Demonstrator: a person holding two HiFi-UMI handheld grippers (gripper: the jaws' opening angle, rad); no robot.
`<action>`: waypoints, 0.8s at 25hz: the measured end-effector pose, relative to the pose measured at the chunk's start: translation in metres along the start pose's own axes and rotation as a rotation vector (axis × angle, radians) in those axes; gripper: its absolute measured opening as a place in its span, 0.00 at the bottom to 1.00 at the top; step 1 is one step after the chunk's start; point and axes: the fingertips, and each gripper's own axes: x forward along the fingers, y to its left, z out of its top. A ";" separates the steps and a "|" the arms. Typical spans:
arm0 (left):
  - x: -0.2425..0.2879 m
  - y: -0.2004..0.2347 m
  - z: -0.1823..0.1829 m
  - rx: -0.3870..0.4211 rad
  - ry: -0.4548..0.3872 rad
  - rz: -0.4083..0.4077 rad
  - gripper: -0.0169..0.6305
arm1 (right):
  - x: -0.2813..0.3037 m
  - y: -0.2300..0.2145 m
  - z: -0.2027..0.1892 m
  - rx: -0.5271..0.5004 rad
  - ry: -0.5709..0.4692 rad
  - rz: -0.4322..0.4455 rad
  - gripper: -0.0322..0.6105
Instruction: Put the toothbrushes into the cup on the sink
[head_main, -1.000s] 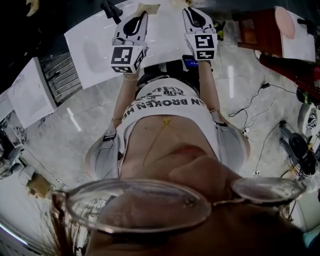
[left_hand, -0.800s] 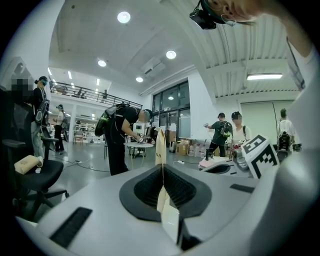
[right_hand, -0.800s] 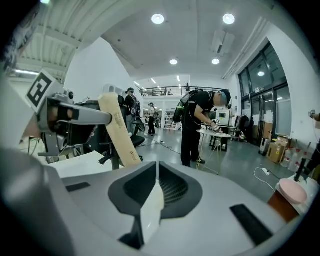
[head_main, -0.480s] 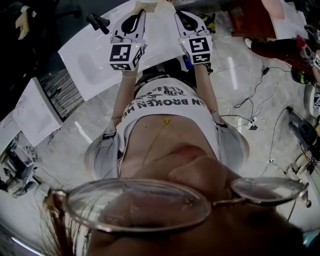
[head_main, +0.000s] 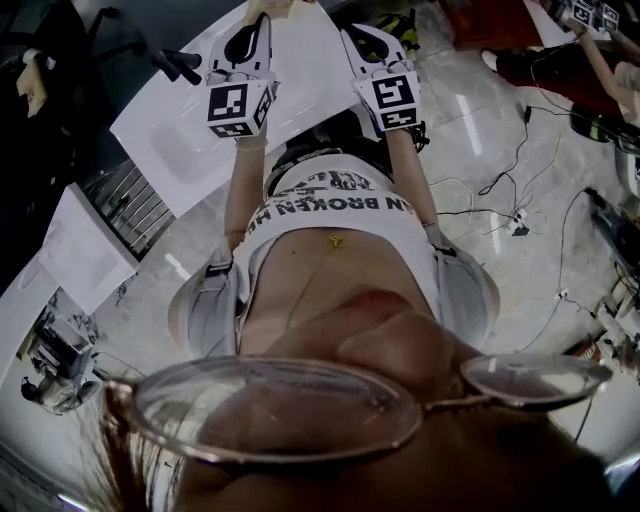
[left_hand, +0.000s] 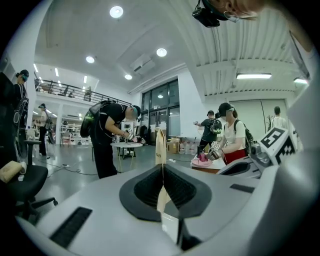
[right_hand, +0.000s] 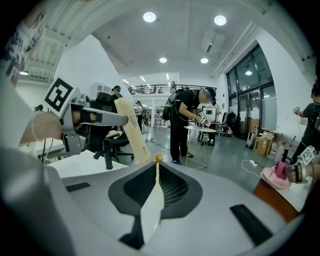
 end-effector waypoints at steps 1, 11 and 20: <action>0.003 0.003 -0.001 0.006 0.001 0.005 0.05 | 0.000 0.000 -0.002 0.001 0.002 0.000 0.11; 0.050 0.017 -0.015 0.071 0.035 0.015 0.05 | -0.004 -0.011 -0.004 0.020 0.016 -0.020 0.11; 0.099 0.029 -0.071 0.107 0.154 -0.001 0.05 | 0.012 -0.018 -0.009 0.039 0.035 -0.018 0.11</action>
